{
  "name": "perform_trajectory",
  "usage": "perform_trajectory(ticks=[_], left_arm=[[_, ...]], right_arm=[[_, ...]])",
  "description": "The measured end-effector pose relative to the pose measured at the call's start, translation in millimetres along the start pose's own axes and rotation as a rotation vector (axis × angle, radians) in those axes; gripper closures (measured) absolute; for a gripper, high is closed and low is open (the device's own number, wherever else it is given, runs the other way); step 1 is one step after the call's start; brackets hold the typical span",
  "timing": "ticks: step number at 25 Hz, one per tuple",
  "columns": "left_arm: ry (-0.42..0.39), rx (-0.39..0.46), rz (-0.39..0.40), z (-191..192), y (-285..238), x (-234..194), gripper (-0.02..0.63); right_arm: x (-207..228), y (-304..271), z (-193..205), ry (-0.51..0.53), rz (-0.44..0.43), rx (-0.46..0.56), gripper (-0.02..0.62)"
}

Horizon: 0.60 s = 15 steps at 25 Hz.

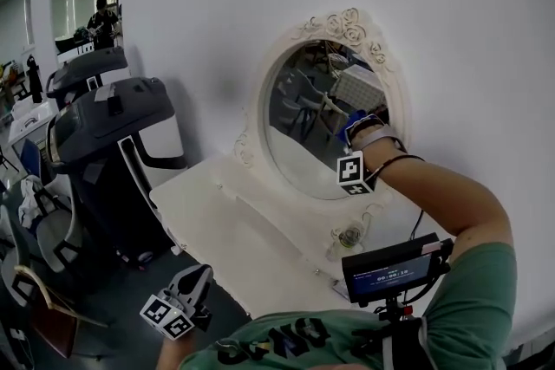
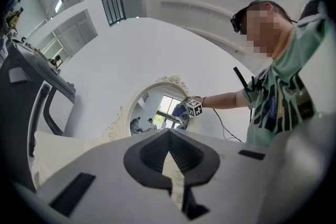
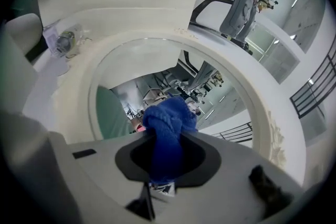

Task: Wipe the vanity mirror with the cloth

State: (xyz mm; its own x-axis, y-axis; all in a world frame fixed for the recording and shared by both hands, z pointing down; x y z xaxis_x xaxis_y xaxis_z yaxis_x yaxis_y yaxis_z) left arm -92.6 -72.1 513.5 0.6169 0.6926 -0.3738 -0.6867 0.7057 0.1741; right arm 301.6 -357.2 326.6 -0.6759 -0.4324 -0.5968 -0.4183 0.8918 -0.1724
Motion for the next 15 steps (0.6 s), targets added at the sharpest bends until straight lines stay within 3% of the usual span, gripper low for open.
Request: perform_trajectory(ticks=[4, 10, 15], left_arm=[[0.01, -0.005, 0.003, 9, 8, 17, 0.6], [-0.011, -0.007, 0.0, 3, 14, 28, 0.6], [-0.032, -0.011, -0.037, 2, 16, 33, 0.6]], right_arm=[[-36, 16, 22, -0.016, -0.079, -0.029, 0.526], [-39, 16, 22, -0.018, -0.128, -0.068, 0.526], [-29, 17, 16, -0.052, -0.128, 0.003, 0.525]])
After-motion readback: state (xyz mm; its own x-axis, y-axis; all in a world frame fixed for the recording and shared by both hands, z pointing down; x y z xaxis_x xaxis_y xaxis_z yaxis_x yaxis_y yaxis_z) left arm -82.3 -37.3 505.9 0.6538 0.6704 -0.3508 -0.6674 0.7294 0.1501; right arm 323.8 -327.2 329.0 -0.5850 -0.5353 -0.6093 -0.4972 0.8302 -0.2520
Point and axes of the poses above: the fingertips, and each gripper's own axes: y backward along the fingers, x to its right, z out of its underside, the point moved 8 cm from there along y, backward along the fingers, and after that the axes turned 3 degrees about -x, right-handed, at the moved point
